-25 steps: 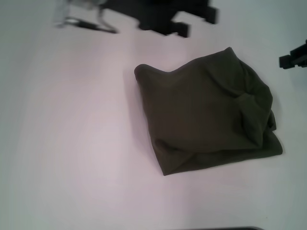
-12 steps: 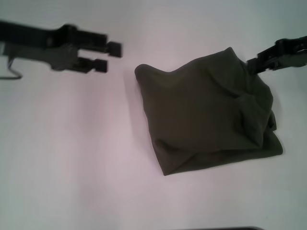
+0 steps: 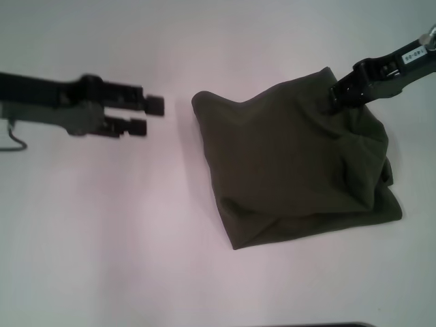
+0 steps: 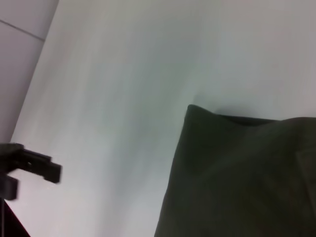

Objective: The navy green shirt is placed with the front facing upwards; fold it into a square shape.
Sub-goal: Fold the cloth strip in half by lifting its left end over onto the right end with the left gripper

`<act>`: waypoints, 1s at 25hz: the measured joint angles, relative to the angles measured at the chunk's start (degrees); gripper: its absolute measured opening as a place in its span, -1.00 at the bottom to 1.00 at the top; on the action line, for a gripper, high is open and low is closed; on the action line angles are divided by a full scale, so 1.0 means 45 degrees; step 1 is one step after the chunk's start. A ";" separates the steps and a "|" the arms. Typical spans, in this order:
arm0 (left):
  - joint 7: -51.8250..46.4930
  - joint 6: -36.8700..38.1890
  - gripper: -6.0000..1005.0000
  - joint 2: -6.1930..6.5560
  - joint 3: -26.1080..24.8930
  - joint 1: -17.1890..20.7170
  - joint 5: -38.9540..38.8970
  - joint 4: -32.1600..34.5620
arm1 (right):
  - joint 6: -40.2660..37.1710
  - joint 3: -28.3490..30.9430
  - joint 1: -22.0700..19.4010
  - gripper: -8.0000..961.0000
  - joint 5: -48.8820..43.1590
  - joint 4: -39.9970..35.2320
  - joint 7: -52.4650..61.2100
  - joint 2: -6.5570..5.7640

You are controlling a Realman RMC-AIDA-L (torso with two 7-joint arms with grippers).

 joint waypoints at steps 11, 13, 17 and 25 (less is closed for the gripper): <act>-0.0455 -0.3065 0.41 -0.1645 0.2515 -0.0573 0.1801 0.0466 | 0.0142 0.0001 -0.0182 -0.36 -0.0001 0.0091 0.0008 0.0028; -0.0483 -0.3634 0.41 -0.1876 0.2676 -0.0796 0.2128 0.0518 | 0.0144 0.0014 -0.0232 -0.36 0.0000 0.0092 0.0008 0.0023; -0.0606 -0.4327 0.41 -0.1986 0.2727 -0.1018 0.2418 0.0722 | 0.0141 0.0028 -0.0303 -0.35 0.0002 0.0091 0.0008 -0.0005; -0.0616 -0.5066 0.41 -0.2024 0.2884 -0.1285 0.2459 0.1684 | 0.0140 0.0040 -0.0394 -0.33 0.0008 0.0086 0.0007 -0.0070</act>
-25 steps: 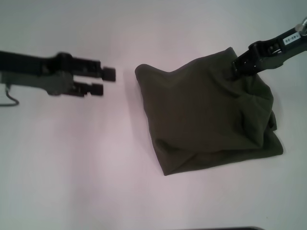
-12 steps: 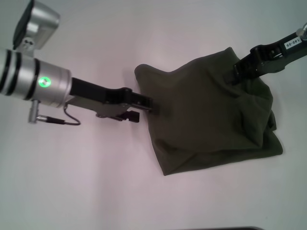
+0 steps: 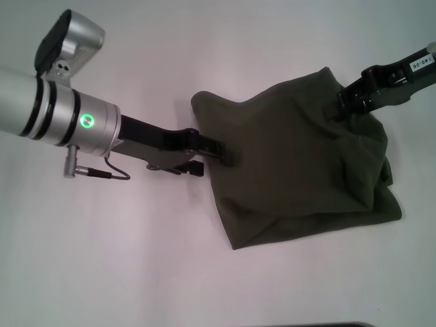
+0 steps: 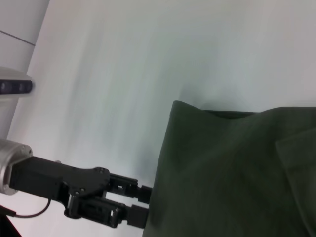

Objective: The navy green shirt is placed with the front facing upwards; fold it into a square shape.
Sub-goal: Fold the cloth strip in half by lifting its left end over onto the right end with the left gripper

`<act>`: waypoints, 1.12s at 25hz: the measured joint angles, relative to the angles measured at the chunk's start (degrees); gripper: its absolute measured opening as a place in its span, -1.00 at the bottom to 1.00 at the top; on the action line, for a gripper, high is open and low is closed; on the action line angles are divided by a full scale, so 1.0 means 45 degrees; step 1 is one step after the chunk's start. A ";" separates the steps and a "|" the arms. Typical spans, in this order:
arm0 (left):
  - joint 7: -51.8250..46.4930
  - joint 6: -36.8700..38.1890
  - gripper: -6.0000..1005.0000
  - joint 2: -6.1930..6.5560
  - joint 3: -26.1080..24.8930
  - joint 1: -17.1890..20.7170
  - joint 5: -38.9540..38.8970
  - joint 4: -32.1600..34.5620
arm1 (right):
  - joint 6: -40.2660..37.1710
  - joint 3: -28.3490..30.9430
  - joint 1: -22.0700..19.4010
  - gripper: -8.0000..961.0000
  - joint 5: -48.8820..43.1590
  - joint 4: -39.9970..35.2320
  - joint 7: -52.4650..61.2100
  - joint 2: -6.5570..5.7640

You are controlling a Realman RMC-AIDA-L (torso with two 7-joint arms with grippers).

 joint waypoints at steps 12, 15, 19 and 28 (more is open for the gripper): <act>0.0062 -0.0441 0.41 -0.0126 0.0037 -0.0636 -0.0078 0.0960 | 0.0000 0.0148 -0.0078 -0.31 0.0002 -0.0001 0.0000 -0.0020; 0.0067 -0.0692 0.41 -0.0131 0.0159 -0.1109 -0.0084 0.1547 | 0.0000 0.0150 -0.0078 -0.30 -0.0001 -0.0001 0.0001 -0.0017; 0.0072 -0.1014 0.41 -0.0120 0.0262 -0.1645 -0.0092 0.2283 | 0.0000 0.0150 -0.0075 -0.29 -0.0001 -0.0001 0.0000 0.0002; 0.0017 -0.0948 0.19 -0.0071 0.0519 -0.1906 -0.0037 0.2126 | 0.0024 0.0168 -0.0110 -0.28 0.0016 -0.0001 0.0000 -0.0030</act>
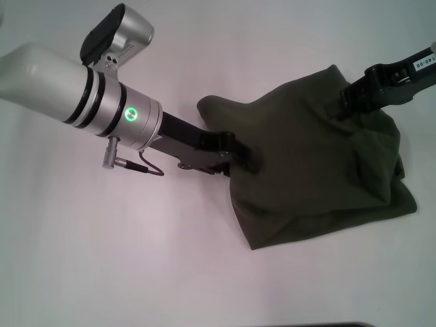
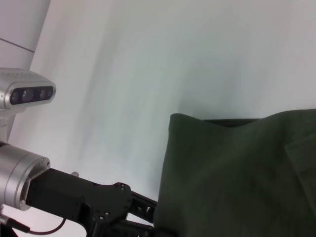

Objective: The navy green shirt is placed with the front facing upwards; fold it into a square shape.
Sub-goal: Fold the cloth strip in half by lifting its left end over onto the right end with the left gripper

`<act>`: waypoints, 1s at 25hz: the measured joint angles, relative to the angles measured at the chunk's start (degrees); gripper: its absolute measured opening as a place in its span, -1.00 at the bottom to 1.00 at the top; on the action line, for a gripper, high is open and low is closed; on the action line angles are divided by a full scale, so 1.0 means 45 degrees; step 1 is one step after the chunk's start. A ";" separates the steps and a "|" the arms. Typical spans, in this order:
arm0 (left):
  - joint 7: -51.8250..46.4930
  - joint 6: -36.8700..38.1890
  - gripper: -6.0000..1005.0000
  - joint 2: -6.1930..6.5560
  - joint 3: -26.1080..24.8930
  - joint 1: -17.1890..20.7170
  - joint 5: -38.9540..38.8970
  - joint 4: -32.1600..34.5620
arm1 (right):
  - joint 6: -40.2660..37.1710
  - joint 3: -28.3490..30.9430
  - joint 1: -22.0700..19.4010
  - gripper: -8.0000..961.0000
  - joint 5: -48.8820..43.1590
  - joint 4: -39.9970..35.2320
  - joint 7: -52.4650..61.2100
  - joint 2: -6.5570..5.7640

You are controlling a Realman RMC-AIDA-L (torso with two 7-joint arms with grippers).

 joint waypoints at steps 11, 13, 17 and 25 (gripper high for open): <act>-0.0044 0.0147 -0.48 -0.0001 -0.0011 -0.0038 -0.0037 -0.0021 | 0.0030 0.0001 -0.0007 -0.25 0.0000 0.0000 0.0000 0.0001; -0.0027 0.0272 -0.55 0.0007 -0.0042 0.0014 -0.0041 -0.0036 | 0.0034 0.0000 -0.0042 -0.25 -0.0002 0.0001 0.0000 0.0014; -0.0045 0.0653 -0.66 0.0100 -0.0102 0.0425 -0.0001 -0.0583 | 0.0035 0.0017 -0.0131 -0.24 -0.0003 0.0001 0.0000 0.0019; -0.0455 0.1403 -0.76 0.1041 -0.0345 0.1436 0.0020 -0.1913 | 0.0050 0.0217 -0.0263 -0.22 -0.0003 0.0001 0.0000 -0.0009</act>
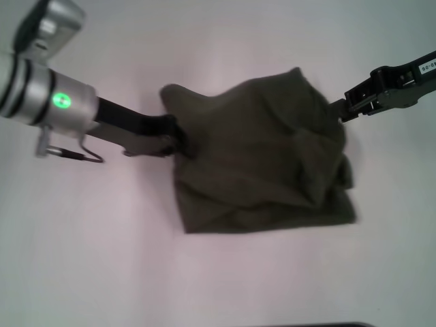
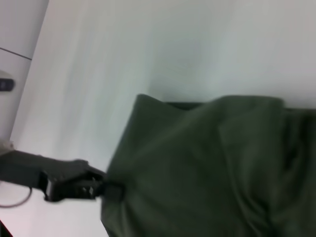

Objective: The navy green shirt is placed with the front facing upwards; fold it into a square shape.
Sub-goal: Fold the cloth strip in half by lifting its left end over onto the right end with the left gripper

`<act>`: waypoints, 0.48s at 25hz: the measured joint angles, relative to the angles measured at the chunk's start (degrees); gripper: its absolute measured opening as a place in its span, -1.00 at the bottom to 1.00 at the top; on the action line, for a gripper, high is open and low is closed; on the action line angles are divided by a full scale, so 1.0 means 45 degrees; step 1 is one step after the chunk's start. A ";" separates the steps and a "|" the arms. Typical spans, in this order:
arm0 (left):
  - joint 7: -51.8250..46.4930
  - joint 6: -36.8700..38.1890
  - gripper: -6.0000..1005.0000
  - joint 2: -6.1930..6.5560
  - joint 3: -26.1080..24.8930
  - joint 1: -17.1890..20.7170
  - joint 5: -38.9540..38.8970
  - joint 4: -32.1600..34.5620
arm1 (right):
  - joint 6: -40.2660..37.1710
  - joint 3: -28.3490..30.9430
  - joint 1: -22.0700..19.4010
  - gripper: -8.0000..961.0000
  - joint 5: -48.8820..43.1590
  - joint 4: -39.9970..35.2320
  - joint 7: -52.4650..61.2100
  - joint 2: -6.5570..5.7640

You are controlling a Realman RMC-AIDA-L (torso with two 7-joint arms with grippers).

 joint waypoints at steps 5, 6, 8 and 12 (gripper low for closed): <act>-0.0019 0.0152 -0.79 0.0951 -0.0405 0.0183 0.0051 -0.0014 | -0.0002 0.0077 -0.0001 -0.21 0.0000 0.0000 0.0000 0.0000; -0.0019 0.0153 -0.79 0.1086 -0.0498 0.0234 0.0052 -0.0015 | -0.0002 0.0082 -0.0003 -0.21 0.0000 0.0000 0.0000 0.0001; -0.0009 0.0142 -0.79 0.1334 -0.0679 0.0335 0.0060 -0.0013 | -0.0005 0.0098 -0.0013 -0.21 -0.0001 0.0000 0.0000 0.0001; 0.0208 0.0044 -0.80 0.1442 -0.0847 0.0444 0.0080 0.0028 | -0.0010 0.0115 -0.0022 -0.20 -0.0016 0.0000 0.0000 0.0001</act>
